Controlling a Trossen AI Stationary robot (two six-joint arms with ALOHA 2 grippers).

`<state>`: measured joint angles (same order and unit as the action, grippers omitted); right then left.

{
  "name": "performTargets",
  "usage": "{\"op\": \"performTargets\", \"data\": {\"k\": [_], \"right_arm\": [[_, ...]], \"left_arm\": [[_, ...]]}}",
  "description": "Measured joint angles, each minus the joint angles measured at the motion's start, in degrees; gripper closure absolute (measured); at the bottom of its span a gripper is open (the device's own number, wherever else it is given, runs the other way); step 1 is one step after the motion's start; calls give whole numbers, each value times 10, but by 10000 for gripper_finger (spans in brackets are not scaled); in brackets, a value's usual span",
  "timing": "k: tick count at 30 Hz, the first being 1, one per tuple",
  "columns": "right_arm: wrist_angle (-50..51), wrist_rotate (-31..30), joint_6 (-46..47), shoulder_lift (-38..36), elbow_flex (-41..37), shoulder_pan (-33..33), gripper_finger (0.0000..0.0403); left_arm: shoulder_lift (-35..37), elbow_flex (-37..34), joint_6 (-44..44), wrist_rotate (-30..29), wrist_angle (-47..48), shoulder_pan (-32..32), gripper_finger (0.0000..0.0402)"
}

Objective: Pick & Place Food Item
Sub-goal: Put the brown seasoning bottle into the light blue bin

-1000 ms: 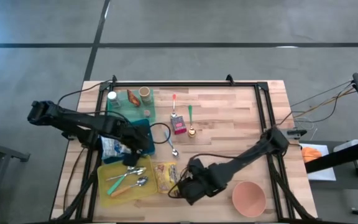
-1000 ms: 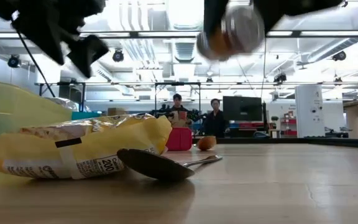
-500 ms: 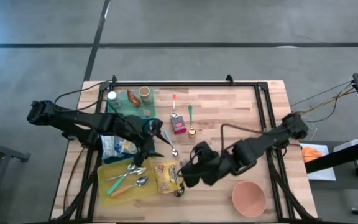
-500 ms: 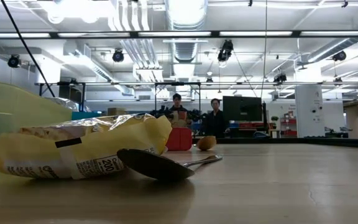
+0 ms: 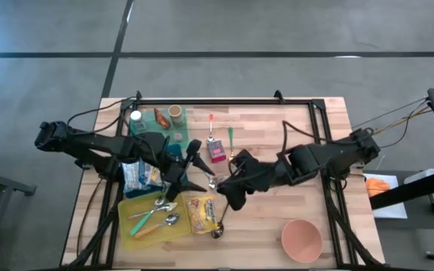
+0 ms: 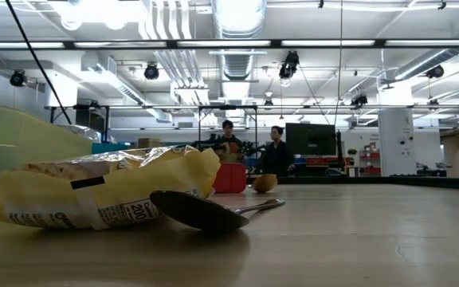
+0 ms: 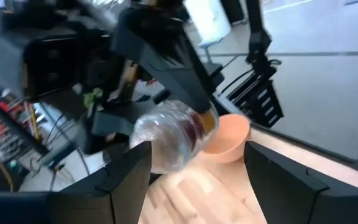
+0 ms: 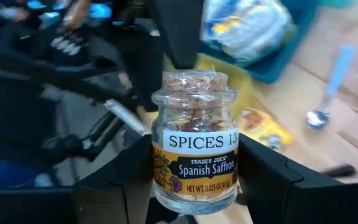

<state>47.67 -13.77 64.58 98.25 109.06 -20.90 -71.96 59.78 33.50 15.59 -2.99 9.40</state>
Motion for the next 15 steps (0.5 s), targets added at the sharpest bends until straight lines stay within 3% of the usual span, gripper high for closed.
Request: {"op": "performTargets", "data": {"k": [10,15], "right_arm": [[-28,78,-52,-3,0,22,214],[-43,80,-50,-1,-1,21,214]], "left_arm": [[-2,1,-20,-15,-13,-1,136],[-6,2,-56,-54,-15,-2,106]]}}
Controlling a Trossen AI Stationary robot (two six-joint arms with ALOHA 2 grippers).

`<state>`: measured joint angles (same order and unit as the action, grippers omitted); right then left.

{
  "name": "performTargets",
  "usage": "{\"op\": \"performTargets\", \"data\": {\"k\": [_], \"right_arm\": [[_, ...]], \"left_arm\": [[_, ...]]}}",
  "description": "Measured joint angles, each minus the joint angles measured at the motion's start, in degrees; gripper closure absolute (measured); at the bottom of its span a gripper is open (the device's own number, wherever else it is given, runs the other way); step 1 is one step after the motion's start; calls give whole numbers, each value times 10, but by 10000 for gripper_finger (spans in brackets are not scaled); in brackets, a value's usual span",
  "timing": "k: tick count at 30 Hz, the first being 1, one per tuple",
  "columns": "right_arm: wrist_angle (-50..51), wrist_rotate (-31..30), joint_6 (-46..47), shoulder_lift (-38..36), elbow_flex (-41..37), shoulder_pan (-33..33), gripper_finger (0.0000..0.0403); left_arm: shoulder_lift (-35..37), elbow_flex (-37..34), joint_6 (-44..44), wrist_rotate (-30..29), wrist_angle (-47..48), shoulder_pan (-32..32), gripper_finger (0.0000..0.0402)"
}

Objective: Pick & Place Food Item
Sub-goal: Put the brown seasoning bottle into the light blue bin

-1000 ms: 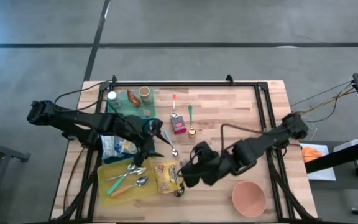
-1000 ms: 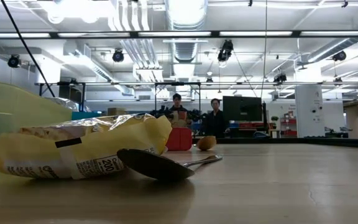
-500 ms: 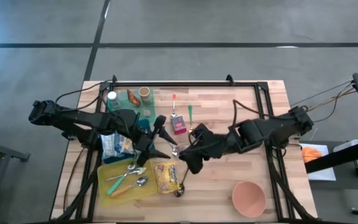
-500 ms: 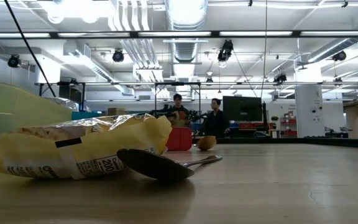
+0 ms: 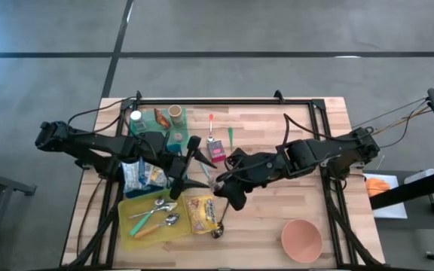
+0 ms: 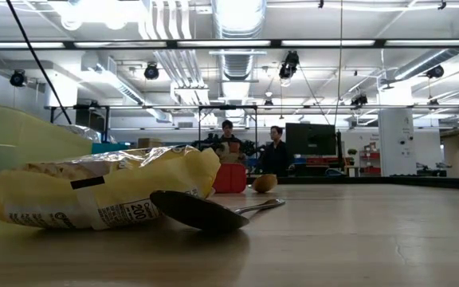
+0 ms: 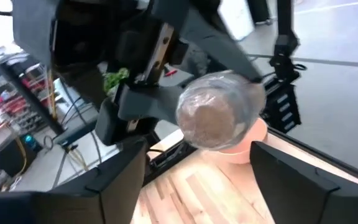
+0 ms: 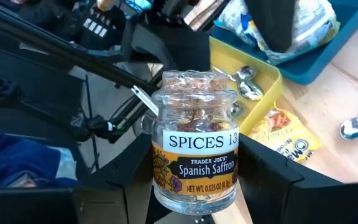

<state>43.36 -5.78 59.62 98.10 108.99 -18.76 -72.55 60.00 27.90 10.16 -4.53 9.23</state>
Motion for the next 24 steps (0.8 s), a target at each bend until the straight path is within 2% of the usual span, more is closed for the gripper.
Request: {"op": "performTargets", "data": {"k": [3,7,11,24], "right_arm": [[-2,0,0,-1,0,0,214],[-3,3,-3,-1,0,0,214],[-4,3,-4,-1,0,0,214],[-3,30,-12,-1,0,6,214]], "left_arm": [[-1,1,5,0,-1,0,80],[-1,1,17,31,-5,1,60],[-1,1,17,62,-5,2,57],[-39,42,16,75,-7,3,58]]}}
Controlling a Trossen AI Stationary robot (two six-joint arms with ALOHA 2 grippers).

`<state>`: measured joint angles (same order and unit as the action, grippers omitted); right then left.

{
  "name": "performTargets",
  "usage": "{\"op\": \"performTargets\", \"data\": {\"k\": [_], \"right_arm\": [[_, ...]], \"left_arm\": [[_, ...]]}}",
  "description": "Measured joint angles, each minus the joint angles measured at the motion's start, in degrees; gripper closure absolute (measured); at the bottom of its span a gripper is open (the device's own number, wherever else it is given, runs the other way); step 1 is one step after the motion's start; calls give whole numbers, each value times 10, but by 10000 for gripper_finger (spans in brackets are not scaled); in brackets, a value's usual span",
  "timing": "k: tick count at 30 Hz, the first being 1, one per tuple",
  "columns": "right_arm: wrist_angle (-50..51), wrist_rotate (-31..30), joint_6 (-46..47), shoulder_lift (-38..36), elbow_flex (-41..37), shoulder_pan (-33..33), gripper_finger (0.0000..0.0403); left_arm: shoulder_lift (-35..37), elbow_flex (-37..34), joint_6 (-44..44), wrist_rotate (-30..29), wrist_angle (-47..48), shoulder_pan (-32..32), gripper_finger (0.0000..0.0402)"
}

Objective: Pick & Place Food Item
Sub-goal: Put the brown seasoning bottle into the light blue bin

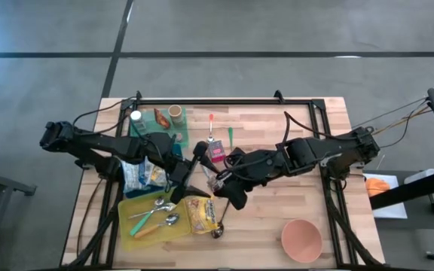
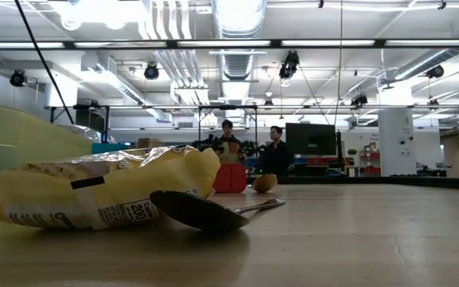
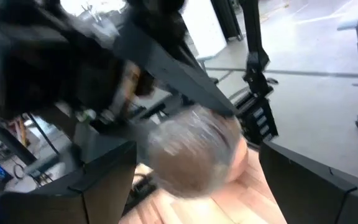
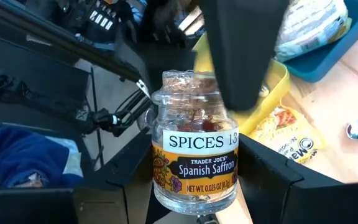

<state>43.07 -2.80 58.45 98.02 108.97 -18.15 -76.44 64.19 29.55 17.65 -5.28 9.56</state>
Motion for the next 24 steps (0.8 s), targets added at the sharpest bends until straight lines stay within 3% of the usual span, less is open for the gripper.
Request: {"op": "performTargets", "data": {"k": [15,24], "right_arm": [[-7,34,-16,3,-1,4,214],[-27,44,-17,3,-4,7,214]], "left_arm": [[0,12,67,26,17,0,161],[0,12,80,33,19,0,178]]}}
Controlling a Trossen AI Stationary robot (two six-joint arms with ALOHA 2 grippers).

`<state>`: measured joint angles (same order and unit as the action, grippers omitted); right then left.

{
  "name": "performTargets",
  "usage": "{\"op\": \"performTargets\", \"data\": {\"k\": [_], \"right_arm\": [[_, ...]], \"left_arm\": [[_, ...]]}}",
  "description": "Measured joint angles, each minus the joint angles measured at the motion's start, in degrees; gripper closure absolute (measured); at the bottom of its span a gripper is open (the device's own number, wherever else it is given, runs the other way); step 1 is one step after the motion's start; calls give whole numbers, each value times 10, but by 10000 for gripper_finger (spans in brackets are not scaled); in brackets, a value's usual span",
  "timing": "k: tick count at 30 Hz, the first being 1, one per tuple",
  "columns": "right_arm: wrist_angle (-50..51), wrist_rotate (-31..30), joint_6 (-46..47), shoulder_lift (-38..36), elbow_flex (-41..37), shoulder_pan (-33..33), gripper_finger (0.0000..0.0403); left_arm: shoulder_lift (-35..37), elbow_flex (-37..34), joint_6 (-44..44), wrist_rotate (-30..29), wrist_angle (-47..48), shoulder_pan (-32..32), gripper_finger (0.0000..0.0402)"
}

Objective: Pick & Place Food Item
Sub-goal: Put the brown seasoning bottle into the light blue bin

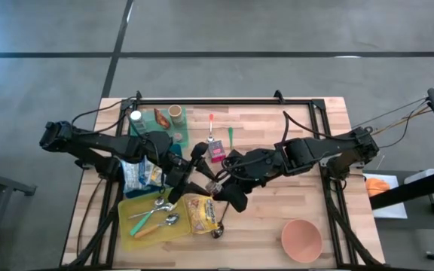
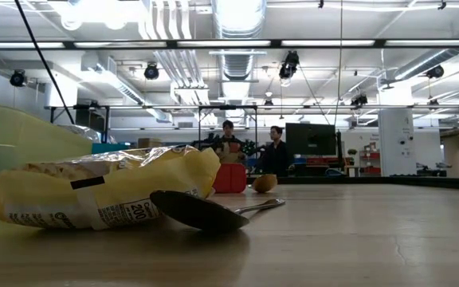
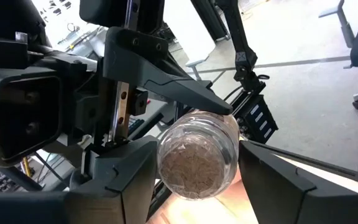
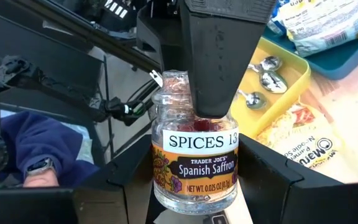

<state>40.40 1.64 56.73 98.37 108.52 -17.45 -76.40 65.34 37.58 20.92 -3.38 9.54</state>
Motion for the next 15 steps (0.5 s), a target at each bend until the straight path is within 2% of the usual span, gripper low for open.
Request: {"op": "performTargets", "data": {"k": [9,15], "right_arm": [[-48,36,3,0,-33,3,214],[-77,46,3,0,-51,3,210]], "left_arm": [[0,0,2,35,13,0,183],[0,0,2,56,23,0,232]]}}
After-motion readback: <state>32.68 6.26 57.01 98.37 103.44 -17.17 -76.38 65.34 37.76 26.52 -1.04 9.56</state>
